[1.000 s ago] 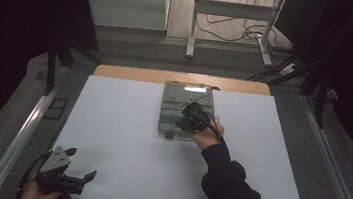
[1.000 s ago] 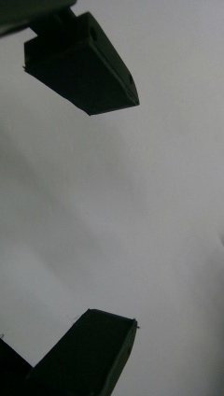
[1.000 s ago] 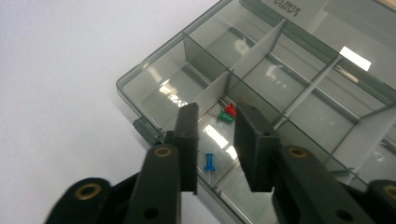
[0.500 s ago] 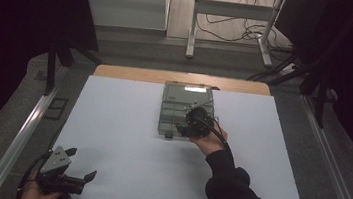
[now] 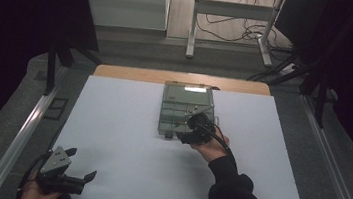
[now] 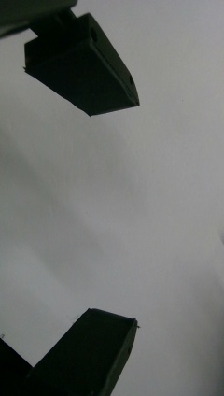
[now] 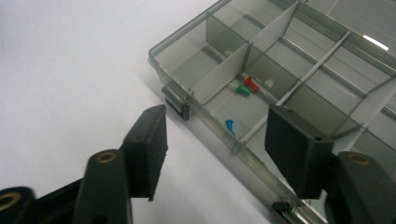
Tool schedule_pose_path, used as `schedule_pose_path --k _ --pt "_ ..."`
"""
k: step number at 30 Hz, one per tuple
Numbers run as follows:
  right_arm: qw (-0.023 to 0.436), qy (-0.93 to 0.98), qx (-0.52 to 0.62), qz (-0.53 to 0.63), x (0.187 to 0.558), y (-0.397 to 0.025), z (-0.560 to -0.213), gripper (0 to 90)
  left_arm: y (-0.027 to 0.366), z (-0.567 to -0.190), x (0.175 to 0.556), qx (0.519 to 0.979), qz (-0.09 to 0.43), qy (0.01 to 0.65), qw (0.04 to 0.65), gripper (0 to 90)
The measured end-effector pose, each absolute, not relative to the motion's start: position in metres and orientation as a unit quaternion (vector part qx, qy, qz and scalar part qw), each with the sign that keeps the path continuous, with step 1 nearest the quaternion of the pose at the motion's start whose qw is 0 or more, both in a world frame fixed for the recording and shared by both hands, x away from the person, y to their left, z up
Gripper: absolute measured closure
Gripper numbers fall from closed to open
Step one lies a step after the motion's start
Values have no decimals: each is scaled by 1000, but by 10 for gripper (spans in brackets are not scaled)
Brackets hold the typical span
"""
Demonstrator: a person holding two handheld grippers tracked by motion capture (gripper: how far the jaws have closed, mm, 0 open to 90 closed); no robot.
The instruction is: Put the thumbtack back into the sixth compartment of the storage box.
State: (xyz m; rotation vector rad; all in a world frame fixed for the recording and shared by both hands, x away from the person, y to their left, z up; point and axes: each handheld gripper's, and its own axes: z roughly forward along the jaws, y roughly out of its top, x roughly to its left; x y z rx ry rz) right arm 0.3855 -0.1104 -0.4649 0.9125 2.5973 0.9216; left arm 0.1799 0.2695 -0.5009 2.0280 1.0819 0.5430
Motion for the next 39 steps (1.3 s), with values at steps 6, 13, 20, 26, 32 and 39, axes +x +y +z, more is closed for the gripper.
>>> schedule_pose_path --k 6,13,20,26,32,39 --pt "117 889 307 318 375 -117 -464 282 269 -501 180 795 213 422 379 9" --pt "118 891 302 318 362 -124 -463 146 269 -501 180 795 213 422 379 10" --pt "130 894 288 316 344 -135 -462 40 269 -501 180 795 213 422 379 10" --pt "134 887 288 335 330 -149 -458 18 269 -501 180 796 213 422 379 10" --pt "146 882 289 342 314 -163 -456 9 269 -501 180 796 213 422 379 10" --pt "159 869 304 356 295 -188 -454 6 269 -501 180 796 213 422 379 10"
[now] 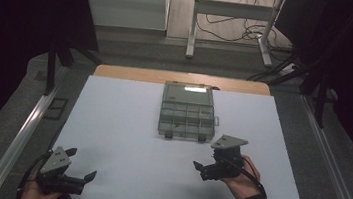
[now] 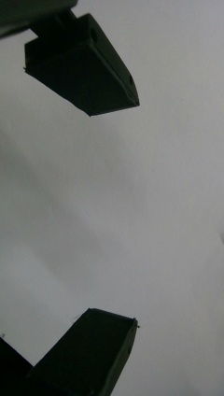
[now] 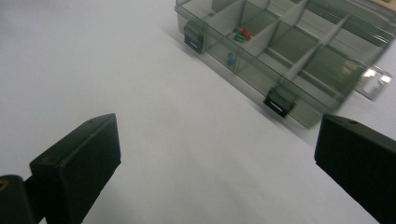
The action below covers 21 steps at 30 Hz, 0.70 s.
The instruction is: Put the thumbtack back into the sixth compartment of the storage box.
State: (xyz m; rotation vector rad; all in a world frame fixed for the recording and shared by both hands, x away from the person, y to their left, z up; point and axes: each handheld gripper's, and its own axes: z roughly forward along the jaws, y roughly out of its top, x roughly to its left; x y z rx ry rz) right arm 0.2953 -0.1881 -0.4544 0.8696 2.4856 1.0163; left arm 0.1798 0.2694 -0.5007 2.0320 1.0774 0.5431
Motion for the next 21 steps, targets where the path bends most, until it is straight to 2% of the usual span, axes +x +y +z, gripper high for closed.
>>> schedule_pose_path --k 21 --pt "196 820 378 383 252 -270 -461 0 269 -501 179 795 213 423 378 11"
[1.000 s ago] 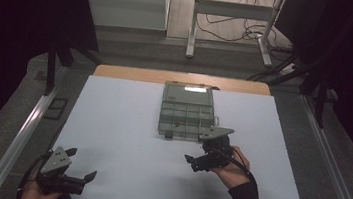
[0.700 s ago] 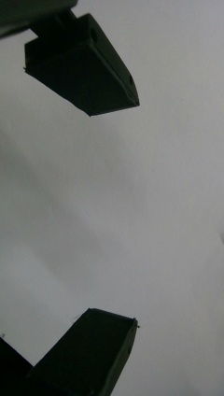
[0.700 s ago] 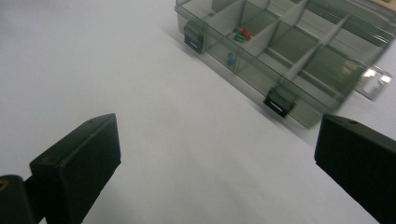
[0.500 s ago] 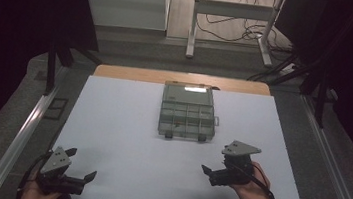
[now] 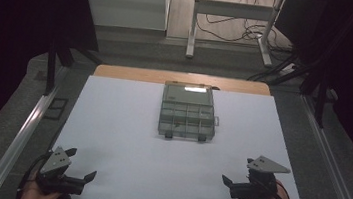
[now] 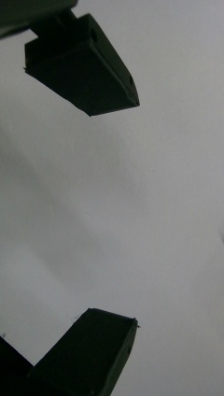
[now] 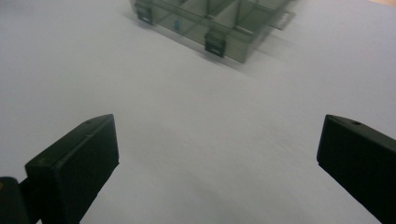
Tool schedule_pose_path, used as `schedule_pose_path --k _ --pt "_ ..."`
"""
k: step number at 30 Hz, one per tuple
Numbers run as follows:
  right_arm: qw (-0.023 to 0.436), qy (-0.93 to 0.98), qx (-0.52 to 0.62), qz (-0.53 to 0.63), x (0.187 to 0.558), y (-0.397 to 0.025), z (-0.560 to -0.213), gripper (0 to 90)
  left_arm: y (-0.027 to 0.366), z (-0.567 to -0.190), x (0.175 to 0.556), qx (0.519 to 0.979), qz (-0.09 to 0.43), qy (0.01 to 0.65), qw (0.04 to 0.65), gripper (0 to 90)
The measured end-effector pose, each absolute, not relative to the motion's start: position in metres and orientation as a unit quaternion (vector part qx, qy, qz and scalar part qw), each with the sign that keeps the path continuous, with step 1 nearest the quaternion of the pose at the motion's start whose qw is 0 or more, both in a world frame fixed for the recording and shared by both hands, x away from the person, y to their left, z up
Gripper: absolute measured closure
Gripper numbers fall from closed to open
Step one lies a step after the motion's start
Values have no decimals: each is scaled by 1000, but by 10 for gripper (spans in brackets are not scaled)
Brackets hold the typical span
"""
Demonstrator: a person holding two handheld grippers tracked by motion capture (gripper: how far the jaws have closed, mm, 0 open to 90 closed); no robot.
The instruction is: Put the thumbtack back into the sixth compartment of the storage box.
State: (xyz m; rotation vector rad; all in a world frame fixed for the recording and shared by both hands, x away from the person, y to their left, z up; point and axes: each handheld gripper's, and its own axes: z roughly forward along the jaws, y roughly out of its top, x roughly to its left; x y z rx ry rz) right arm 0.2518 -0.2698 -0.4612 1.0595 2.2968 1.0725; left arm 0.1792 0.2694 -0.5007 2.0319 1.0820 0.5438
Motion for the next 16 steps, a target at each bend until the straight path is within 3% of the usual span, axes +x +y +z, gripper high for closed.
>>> schedule_pose_path --k 9,16 --pt "208 796 418 386 235 -302 -474 0 270 -501 179 795 212 424 379 12" --pt "208 798 421 378 234 -303 -479 0 270 -501 179 792 210 426 383 12"
